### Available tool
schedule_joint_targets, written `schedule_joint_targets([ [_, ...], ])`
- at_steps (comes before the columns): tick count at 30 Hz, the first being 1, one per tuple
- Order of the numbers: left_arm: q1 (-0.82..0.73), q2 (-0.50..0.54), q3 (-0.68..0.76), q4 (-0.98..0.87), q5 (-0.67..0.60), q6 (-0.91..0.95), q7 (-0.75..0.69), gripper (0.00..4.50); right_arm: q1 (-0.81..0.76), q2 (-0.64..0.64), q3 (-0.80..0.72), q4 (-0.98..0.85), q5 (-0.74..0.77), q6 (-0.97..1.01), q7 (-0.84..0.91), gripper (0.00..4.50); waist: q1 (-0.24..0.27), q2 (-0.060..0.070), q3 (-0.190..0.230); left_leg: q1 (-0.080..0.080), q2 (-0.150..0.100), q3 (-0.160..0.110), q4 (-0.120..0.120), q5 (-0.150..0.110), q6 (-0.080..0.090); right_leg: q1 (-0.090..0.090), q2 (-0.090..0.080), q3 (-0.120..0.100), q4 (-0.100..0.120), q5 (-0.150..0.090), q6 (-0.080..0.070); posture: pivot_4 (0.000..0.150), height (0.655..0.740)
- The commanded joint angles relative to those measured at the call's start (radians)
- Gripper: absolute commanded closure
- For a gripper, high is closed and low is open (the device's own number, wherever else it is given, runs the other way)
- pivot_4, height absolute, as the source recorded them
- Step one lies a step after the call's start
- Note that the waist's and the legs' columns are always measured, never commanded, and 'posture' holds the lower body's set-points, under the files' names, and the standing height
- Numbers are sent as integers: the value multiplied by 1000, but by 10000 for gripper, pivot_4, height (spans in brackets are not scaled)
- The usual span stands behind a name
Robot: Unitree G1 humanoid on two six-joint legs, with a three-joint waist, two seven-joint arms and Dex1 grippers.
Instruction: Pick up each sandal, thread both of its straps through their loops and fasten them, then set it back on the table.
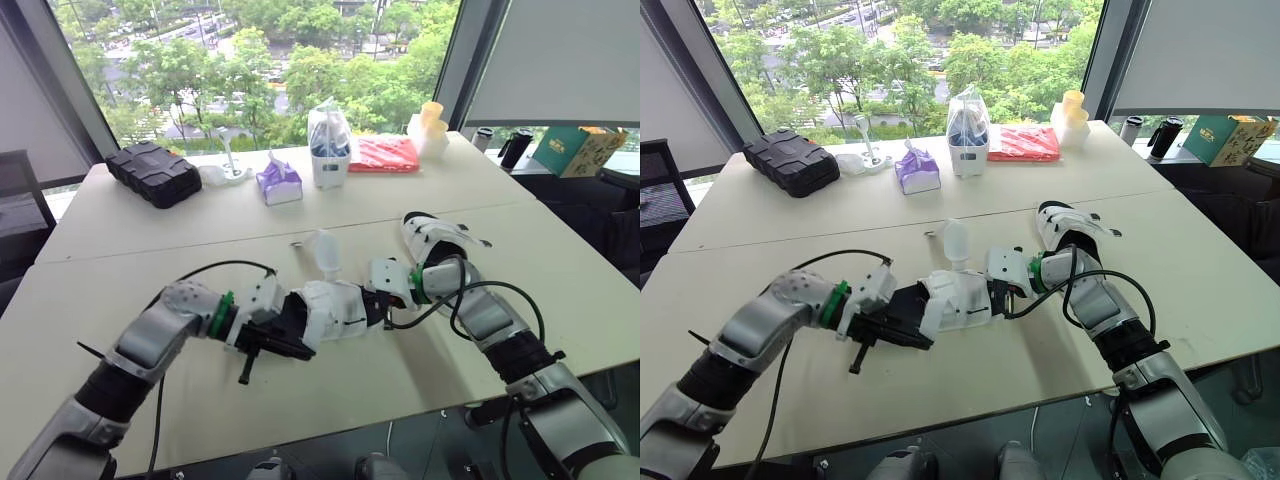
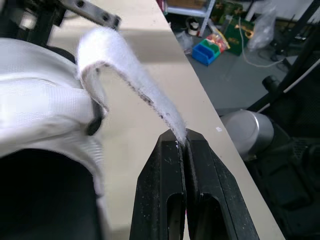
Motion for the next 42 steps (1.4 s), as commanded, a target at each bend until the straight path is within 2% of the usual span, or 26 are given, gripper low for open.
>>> schedule_joint_targets([
  [1, -75, -25, 88, 41, -71, 41, -8, 44668, -12, 3, 13, 26, -29, 0, -11, 45000, 1, 0, 0, 0, 0, 0, 0, 0, 0, 0, 0, 0, 0, 0, 0, 1500, 7400],
  [7, -145, -99, 153, 82, -138, 175, 69, 44668, -16, 5, 15, 33, -29, -5, -17, 45000, 2, 0, 0, 0, 0, 0, 2, 0, 0, 1, 0, 0, 1, 2, 4, 1500, 7400],
  [10, -165, -223, 259, 171, -276, 408, 242, 44668, -15, 6, 17, 36, -30, -9, -23, 45000, 5, -1, 0, 0, 0, -1, 3, 0, 0, 2, 1, 0, 1, 2, 4, 1500, 7400],
  [13, -151, -282, 321, 199, -329, 524, 336, 44668, -13, 6, 19, 34, -30, -9, -26, 45000, 2, -1, 1, 0, -1, -2, 5, 0, 0, 3, 1, 0, 1, 2, 5, 1500, 7400],
  [26, -198, -326, 447, 235, -453, 713, 460, 44668, -18, 16, 24, 45, -38, -19, -24, 45000, 3, -1, 1, 0, -1, -2, 4, 0, -1, 2, 0, 0, 2, 2, 5, 1500, 7400],
  [30, -199, -328, 435, 241, -444, 734, 473, 44668, -16, 18, 24, 40, -39, -17, -24, 45000, 3, -1, 1, 0, -1, -2, 4, 0, -1, 2, 0, 0, 2, 2, 5, 1500, 7400],
  [34, -208, -341, 437, 260, -446, 755, 494, 32674, -9, 15, 22, 31, -39, -13, -23, 45000, 4, -1, 1, 0, -2, -2, 4, 0, -1, 2, 0, 0, 2, 2, 5, 1500, 7400],
  [36, -208, -343, 434, 259, -441, 755, 496, 21788, -7, 14, 21, 28, -40, -12, -23, 45000, 3, -1, 1, 0, -2, -2, 4, 0, -1, 2, 0, 0, 2, 2, 5, 1500, 7400],
  [38, -210, -348, 434, 261, -439, 756, 501, 13186, -5, 13, 21, 26, -40, -11, -23, 45000, 2, -1, 1, 0, -2, -2, 4, 0, -1, 2, 0, 0, 2, 2, 5, 1500, 7400],
  [40, -228, -364, 452, 288, -439, 758, 531, 2720, -4, 13, 20, 24, -41, -9, -24, 45000, 3, -1, 1, 0, -2, -2, 4, 0, -1, 2, 0, 0, 2, 2, 5, 1500, 7400],
  [41, -233, -368, 457, 296, -439, 759, 541, 707, -4, 13, 20, 24, -41, -8, -24, 45000, 3, -1, 1, 0, -2, -2, 4, 0, -1, 2, 0, 0, 2, 2, 5, 1500, 7400],
  [42, -242, -375, 465, 308, -435, 747, 553, 707, -3, 13, 20, 22, -41, -7, -24, 45000, 3, -1, 1, 0, -2, -2, 4, 0, -1, 2, 0, 0, 2, 2, 5, 1500, 7400],
])
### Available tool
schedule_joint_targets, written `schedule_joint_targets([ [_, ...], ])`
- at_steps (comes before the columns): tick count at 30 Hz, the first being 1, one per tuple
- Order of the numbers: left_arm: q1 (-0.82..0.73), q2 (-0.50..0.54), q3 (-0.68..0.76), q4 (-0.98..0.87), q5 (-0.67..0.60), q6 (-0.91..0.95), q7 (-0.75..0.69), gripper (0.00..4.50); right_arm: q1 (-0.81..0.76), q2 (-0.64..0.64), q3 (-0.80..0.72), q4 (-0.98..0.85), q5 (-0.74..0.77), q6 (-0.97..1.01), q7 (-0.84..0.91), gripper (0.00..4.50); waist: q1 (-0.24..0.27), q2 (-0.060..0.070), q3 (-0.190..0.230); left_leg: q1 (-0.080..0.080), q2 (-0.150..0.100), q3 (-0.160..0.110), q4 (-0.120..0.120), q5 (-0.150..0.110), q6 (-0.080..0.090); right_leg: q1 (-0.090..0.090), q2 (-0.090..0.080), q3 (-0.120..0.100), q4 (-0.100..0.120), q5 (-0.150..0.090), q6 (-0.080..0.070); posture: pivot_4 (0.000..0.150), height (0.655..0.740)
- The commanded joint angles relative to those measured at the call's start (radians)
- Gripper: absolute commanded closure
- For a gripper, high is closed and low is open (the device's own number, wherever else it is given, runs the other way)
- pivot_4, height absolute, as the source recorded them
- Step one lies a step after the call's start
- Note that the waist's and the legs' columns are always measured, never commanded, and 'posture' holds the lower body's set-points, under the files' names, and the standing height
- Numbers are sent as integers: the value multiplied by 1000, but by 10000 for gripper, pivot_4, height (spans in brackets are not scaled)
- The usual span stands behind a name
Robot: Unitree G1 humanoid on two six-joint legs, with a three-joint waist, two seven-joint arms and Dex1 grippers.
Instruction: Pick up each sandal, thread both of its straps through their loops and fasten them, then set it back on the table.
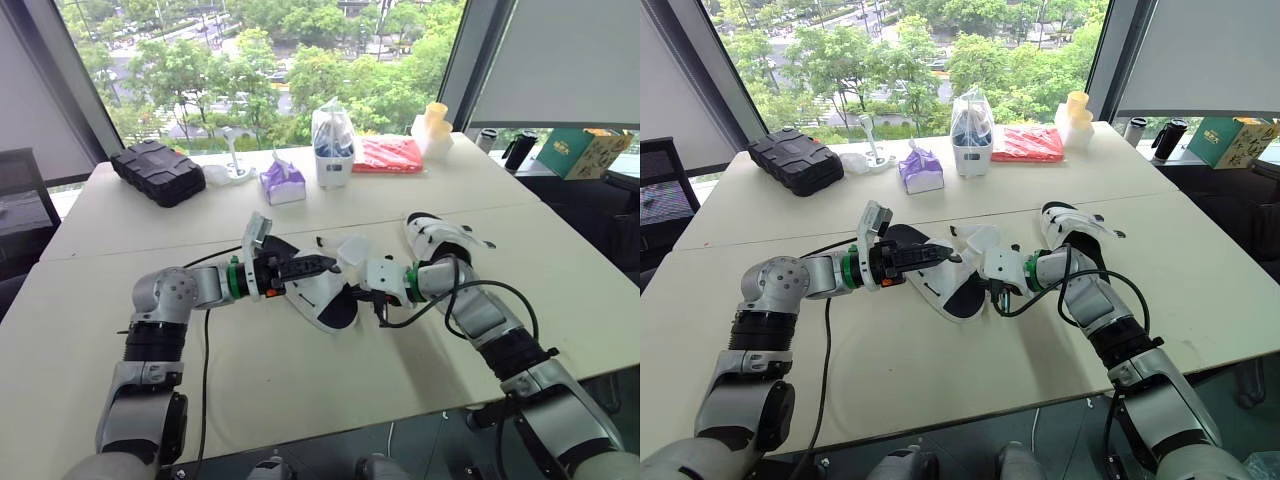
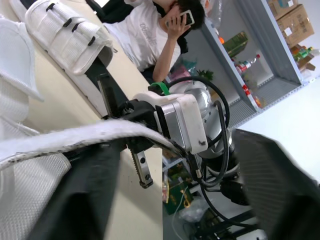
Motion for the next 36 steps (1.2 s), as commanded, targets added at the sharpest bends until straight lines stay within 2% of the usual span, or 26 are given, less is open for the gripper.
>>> schedule_joint_targets([
  [1, -59, -23, 58, 44, -11, -25, 47, 707, 17, -6, 7, -11, -13, 15, 4, 45000, 0, 0, 0, 0, 0, 0, 0, 0, 0, 0, 0, 0, 0, 0, 0, 1500, 7400],
  [6, -170, -49, 117, 218, 21, -120, 89, 707, 20, -6, 6, -17, -13, 20, 3, 45000, 0, 0, 0, 0, 0, 0, 0, 0, 0, 0, 0, 0, 0, 0, 0, 1500, 7400],
  [12, -300, -47, 123, 447, 120, -288, 85, 707, 22, -5, 7, -21, -13, 24, 3, 45000, -1, 0, 0, 0, 0, 0, 0, 0, -1, 0, 0, 0, 0, 0, 1, 1500, 7400],
  [18, -356, -8, 53, 584, 281, -453, 37, 707, 29, -4, 8, -33, -14, 31, -1, 45000, -1, 0, 0, 0, -1, 0, 0, 0, 0, 0, 0, 0, 0, 1, 1, 1500, 7400],
  [24, -279, 107, -173, 592, 593, -895, -132, 707, 55, -26, -5, -109, -5, 54, 4, 45000, -2, 0, 0, 0, -1, 1, -2, 0, -1, -1, 0, 0, 0, 1, 1, 1500, 7400],
  [28, -271, 147, -214, 648, 685, -1093, -191, 707, 77, -34, -24, -181, 14, 90, -2, 45000, 3, 0, 0, -1, -1, 1, -2, 0, -1, -2, 0, 0, 0, 1, 1, 1500, 7400],
  [31, -276, 159, -236, 710, 751, -1235, -215, 9346, 90, -32, -38, -236, 28, 128, -11, 45000, 4, 0, 0, -4, -1, 1, -1, 0, 0, -4, -1, 0, 0, 1, 1, 1500, 7400],
  [36, -277, 143, -278, 805, 852, -1434, -214, 34424, 127, -25, -40, -309, 29, 178, -38, 45000, 2, 0, 0, -16, -1, 1, 3, 0, 0, -17, -1, 0, 4, 2, 2, 1500, 7400],
])
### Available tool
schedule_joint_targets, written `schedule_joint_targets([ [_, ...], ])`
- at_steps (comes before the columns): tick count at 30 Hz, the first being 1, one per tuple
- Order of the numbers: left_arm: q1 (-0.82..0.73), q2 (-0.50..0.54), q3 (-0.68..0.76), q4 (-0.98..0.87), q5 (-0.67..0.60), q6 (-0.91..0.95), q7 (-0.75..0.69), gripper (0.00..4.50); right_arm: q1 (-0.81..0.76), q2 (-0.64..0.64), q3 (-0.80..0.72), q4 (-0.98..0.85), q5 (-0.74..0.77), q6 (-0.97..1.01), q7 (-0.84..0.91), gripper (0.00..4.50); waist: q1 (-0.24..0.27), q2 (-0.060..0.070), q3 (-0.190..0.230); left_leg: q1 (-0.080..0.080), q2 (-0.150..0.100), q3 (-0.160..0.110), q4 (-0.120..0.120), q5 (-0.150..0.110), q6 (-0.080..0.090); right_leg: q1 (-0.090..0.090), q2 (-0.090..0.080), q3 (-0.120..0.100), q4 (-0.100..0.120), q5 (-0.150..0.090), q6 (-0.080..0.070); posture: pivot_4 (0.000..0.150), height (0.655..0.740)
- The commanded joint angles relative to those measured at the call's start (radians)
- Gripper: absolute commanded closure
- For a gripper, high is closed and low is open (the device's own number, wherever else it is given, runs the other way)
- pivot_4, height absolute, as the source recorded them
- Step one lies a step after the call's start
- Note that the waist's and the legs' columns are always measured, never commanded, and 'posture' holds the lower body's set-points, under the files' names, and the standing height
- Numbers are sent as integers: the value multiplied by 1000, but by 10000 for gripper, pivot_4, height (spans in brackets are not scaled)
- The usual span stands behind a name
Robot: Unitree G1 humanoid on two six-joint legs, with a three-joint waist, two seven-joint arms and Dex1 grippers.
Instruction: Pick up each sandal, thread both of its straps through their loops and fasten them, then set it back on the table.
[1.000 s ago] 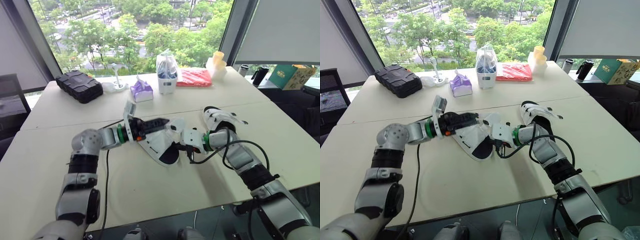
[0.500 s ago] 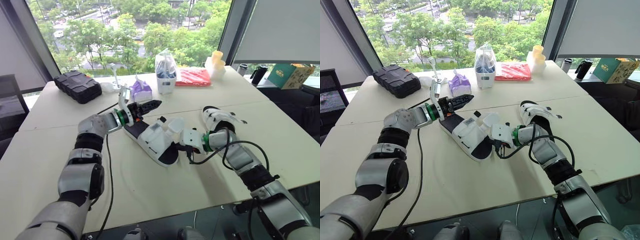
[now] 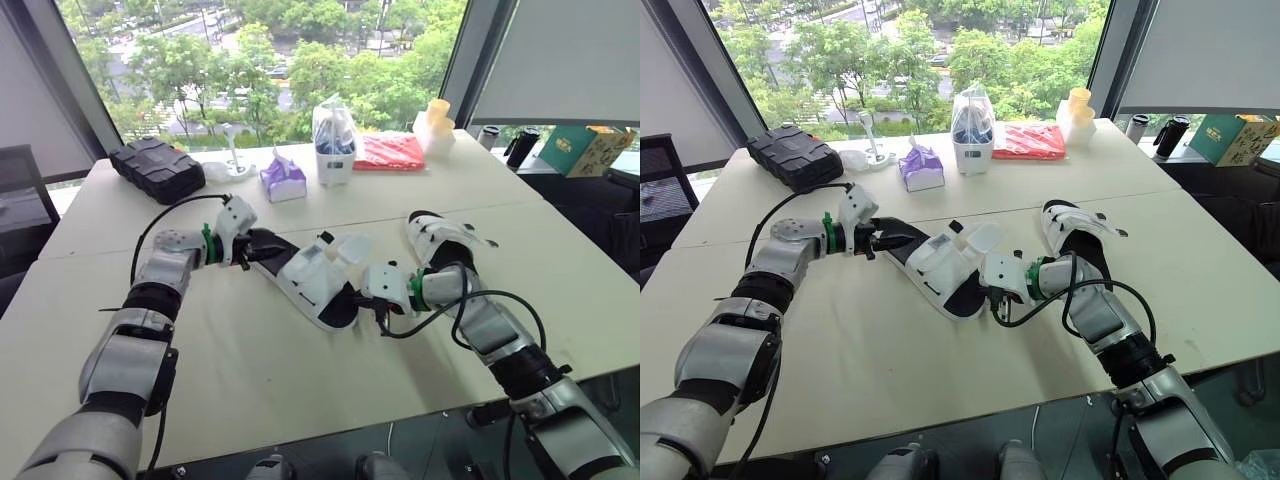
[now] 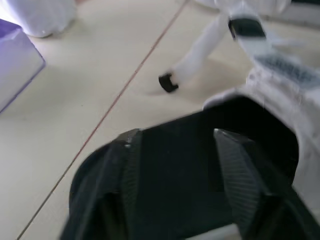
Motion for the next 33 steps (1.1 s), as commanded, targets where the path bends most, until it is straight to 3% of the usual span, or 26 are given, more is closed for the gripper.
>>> schedule_joint_targets([
  [1, -19, -12, -24, 33, 56, -131, -16, 39493, 25, 6, -18, -66, 12, 30, -25, 45000, 0, 0, 0, 0, 0, 0, 0, 0, 0, 0, 0, 0, 1, 0, 0, 1500, 7400],
  [2, -18, -19, -38, 48, 82, -170, 0, 44105, 36, 13, -16, -78, 9, 42, -40, 45000, 0, 0, 0, 0, 0, 0, 0, 0, 0, 0, 0, 0, 1, 0, 0, 1500, 7400],
  [7, -18, -38, -63, 96, 146, -294, 26, 44105, 63, 63, -15, -110, 0, 90, -126, 45000, -5, 0, 0, 0, 0, 1, 0, 0, 0, 0, 0, 0, 2, 0, 0, 1500, 7400],
  [12, -6, -55, -34, 68, 97, -272, -114, 44105, 72, 112, -24, -122, -8, 121, -208, 45000, -4, 0, 0, 1, 0, 1, 1, 0, 0, 0, 1, 0, 5, 0, 0, 1500, 7400],
  [16, 26, -47, -16, -38, 25, -140, -283, 44105, 70, 148, -42, -143, 32, 167, -232, 45000, -4, 0, 0, 1, 0, 1, 1, 0, 1, 0, 1, 0, 5, 0, 0, 1500, 7400],
  [22, 118, -16, -20, -282, -41, 89, -408, 44105, 85, 130, -42, -191, 89, 213, -176, 45000, -7, 0, 0, 1, 1, 0, 2, 0, 1, -1, 2, 0, 6, 0, 0, 1500, 7400],
  [33, 330, 60, -39, -804, -152, 490, -425, 44105, 96, 100, -37, -168, 127, 213, -130, 45000, -7, 0, 0, 1, 2, 0, 3, 0, 1, -1, 3, 1, 8, 0, 0, 1500, 7400],
])
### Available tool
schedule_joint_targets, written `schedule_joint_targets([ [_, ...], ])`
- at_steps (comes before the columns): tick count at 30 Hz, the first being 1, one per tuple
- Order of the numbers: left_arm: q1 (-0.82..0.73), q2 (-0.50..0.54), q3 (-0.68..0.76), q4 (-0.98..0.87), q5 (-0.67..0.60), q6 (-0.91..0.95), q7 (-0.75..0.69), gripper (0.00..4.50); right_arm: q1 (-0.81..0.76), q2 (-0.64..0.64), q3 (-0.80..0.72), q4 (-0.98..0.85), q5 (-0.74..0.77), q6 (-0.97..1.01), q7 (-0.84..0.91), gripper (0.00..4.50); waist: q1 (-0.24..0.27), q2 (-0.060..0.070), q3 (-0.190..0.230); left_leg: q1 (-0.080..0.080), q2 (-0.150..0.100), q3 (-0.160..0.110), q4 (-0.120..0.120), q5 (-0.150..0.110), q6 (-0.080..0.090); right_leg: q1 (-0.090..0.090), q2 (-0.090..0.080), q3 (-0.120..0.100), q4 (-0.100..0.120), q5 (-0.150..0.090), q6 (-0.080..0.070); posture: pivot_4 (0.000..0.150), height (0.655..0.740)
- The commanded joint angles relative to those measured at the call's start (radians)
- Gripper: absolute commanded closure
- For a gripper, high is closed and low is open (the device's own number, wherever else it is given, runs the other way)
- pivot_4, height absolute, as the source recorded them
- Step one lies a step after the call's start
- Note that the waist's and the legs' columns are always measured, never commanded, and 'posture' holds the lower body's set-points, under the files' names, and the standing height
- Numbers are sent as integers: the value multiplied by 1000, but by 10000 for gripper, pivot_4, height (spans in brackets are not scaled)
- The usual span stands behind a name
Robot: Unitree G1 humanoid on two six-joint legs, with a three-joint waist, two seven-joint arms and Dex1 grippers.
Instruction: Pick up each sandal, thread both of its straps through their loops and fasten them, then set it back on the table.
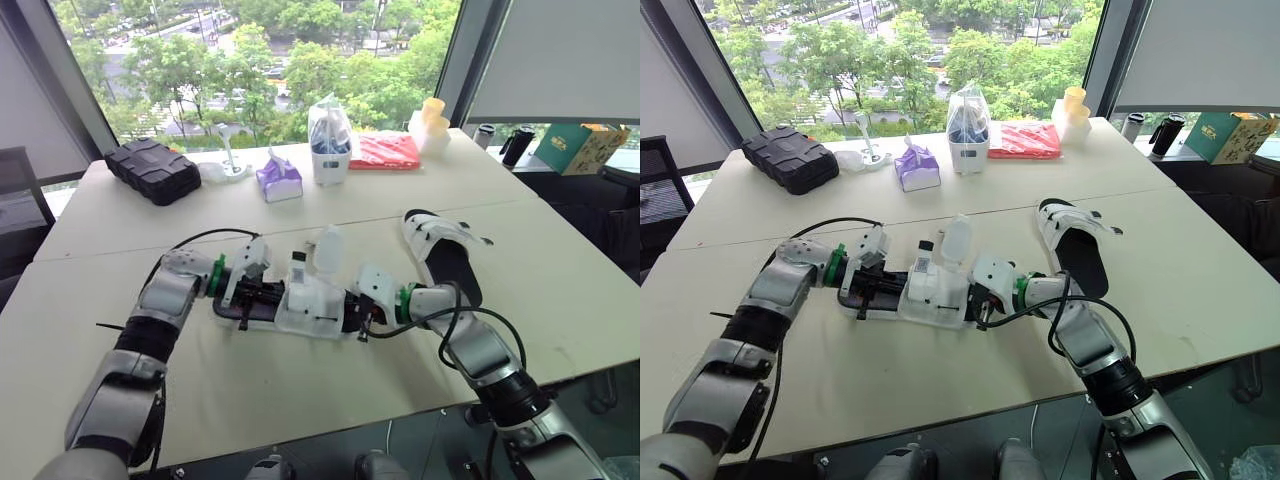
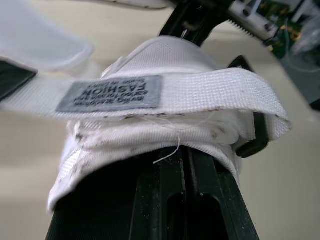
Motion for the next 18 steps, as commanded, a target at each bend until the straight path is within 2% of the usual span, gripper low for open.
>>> schedule_joint_targets([
  [1, 46, 24, -9, -140, -37, 49, 15, 44105, 4, -8, -3, -27, 20, -17, 15, 45000, 1, 0, 0, 0, 0, 0, 0, 0, 0, 0, 0, 0, 0, 0, 0, 1500, 7400],
  [6, 98, 33, -10, -206, -52, 84, 63, 44105, 24, -11, 11, -13, 15, -38, 25, 45000, 4, 0, 0, 0, 0, 0, 0, 0, 0, 0, 0, 0, 0, 0, 0, 1500, 7400],
  [13, 150, 55, -43, -143, 44, -89, 150, 44105, 54, -48, 70, 50, -37, -116, 56, 45000, 4, 0, -1, 1, 0, 0, 0, 0, 0, 1, 0, 0, 0, 0, 0, 1500, 7400],
  [18, 142, 91, 7, -156, 3, -63, 169, 44105, 49, -55, 88, 107, -54, -150, 70, 45000, 4, 0, -1, 4, 0, 0, 0, 0, 0, 4, 0, 1, 0, 0, 0, 1500, 7400],
])
